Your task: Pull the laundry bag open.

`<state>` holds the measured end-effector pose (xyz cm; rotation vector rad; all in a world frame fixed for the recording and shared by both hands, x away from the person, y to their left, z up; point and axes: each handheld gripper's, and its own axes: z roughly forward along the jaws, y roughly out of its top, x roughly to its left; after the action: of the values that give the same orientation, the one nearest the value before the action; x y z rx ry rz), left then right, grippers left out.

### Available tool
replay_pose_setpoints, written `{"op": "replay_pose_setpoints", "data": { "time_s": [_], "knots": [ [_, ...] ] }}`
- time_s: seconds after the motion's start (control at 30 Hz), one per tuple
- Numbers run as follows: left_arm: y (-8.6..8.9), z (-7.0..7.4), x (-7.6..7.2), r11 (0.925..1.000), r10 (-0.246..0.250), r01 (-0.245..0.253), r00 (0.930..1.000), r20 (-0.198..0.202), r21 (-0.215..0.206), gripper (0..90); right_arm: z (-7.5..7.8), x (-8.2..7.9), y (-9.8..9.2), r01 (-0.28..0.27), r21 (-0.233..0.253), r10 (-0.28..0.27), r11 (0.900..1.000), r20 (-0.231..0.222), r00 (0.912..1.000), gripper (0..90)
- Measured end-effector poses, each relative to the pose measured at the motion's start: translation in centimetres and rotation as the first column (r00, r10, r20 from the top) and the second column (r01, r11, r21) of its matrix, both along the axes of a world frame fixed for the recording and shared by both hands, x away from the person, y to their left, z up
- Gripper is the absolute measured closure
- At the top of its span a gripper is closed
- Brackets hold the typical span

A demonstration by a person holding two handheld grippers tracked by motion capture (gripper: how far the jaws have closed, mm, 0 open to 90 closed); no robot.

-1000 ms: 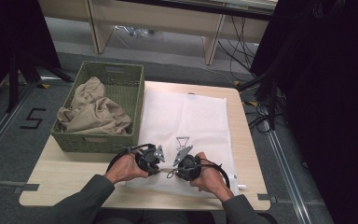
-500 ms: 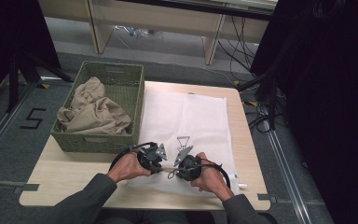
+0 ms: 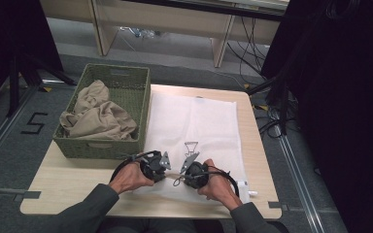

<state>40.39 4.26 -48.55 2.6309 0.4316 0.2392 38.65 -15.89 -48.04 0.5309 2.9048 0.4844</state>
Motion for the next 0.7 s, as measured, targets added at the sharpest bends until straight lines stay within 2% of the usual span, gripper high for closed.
{"op": "replay_pose_setpoints", "data": {
  "time_s": [0.03,0.07,0.1,0.17,0.23,0.37,0.47,0.7],
  "knots": [
    [0.5,0.1,0.0,0.9991,0.018,-0.018,0.9997,-0.016,-0.039,81.4,0.0,0.1,-0.4,0.005,0.005,-0.005,1.000,0.001,1.0000,90.0],
    [0.8,0.4,-0.2,0.9990,0.013,-0.015,0.9996,-0.026,-0.041,81.3,0.0,0.2,-0.6,0.018,0.025,-0.018,1.000,-0.012,0.9998,90.0],
    [0.7,0.4,-0.3,0.9994,0.017,-0.018,0.9998,-0.013,-0.031,81.3,0.1,0.1,-0.5,0.007,0.015,-0.007,1.000,-0.015,0.9999,90.0],
    [1.2,0.0,-0.2,0.9999,0.013,-0.013,0.9995,-0.028,-0.004,81.3,0.0,-0.1,0.1,0.001,0.010,-0.001,1.000,-0.013,0.9999,90.0],
    [1.5,0.2,-0.2,0.9997,0.019,-0.019,0.9997,-0.018,-0.013,81.3,0.0,0.0,-0.1,0.002,0.022,-0.001,1.000,-0.016,0.9999,90.0],
    [2.5,0.5,-0.1,0.9996,0.027,-0.027,0.9994,-0.022,-0.002,81.2,0.0,0.2,-0.6,0.013,0.012,-0.013,1.000,-0.013,0.9998,90.0],
    [3.1,0.7,-0.3,0.9996,0.025,-0.026,0.9995,-0.021,-0.012,81.2,0.1,0.2,-0.6,0.011,0.008,-0.011,1.000,-0.013,0.9999,90.0],
    [4.3,0.7,-0.4,0.9996,0.026,-0.026,0.9996,-0.011,0.003,81.2,0.2,0.0,-0.5,0.013,0.013,-0.012,1.000,-0.017,0.9998,90.0]
  ]
}}
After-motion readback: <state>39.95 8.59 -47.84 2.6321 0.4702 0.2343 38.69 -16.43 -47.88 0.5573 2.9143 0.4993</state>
